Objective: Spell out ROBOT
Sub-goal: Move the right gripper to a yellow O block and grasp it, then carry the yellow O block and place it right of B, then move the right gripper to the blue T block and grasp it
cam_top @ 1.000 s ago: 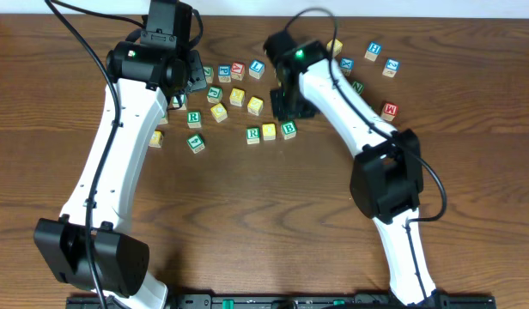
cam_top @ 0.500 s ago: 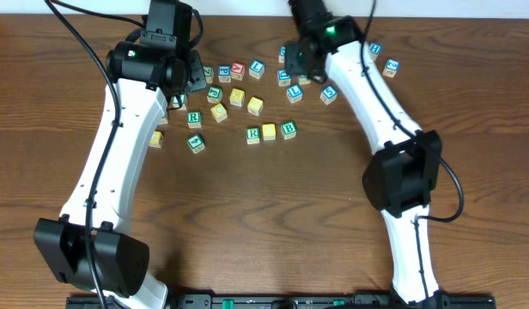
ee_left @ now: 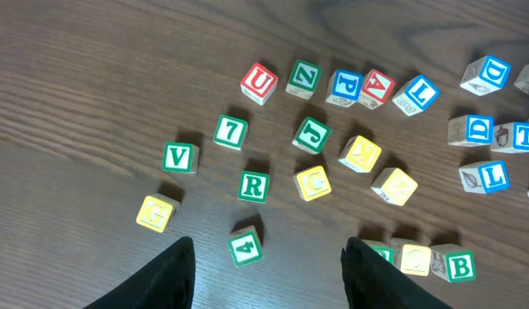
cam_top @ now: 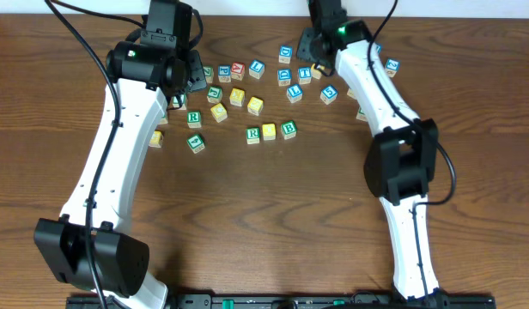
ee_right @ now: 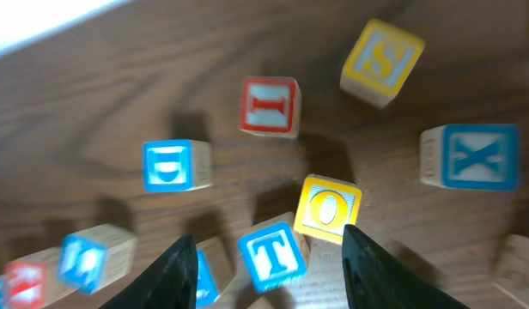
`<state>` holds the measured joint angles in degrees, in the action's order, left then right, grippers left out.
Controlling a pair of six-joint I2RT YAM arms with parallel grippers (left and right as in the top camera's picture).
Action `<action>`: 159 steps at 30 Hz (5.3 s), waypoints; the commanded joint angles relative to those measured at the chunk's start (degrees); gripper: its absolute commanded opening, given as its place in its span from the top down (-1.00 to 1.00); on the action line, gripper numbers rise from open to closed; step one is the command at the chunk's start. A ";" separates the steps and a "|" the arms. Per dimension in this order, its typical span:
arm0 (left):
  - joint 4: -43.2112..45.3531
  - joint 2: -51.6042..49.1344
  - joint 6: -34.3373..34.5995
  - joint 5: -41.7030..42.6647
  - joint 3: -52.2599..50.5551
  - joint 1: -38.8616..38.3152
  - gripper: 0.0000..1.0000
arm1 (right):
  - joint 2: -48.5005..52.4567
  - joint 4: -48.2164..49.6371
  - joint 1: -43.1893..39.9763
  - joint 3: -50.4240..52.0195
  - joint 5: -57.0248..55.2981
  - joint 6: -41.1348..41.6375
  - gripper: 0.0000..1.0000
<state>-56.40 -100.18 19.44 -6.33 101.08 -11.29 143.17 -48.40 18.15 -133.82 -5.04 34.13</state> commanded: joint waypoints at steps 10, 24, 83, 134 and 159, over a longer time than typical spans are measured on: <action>-0.15 0.50 -0.33 -0.13 0.26 0.24 -0.09 | 4.24 1.14 -1.09 -0.37 -3.82 3.58 0.10; -0.13 0.50 -0.33 -0.13 0.26 0.24 -0.09 | 4.50 1.77 -1.29 1.86 -3.87 3.58 0.17; 0.13 0.50 -0.33 -0.13 0.26 0.24 -0.09 | -9.01 -26.25 -1.53 1.05 10.12 -18.97 0.52; 0.11 0.26 -0.33 -0.13 0.26 0.24 -0.09 | -14.71 -12.52 5.22 22.16 7.54 -20.02 0.04; 0.07 0.26 -0.33 -0.13 0.26 0.24 -0.10 | -8.96 15.08 2.80 19.23 -3.23 -5.77 -0.03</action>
<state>-56.23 -100.18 19.44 -6.33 101.08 -11.29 131.81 -34.44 21.96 -114.24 -6.52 27.62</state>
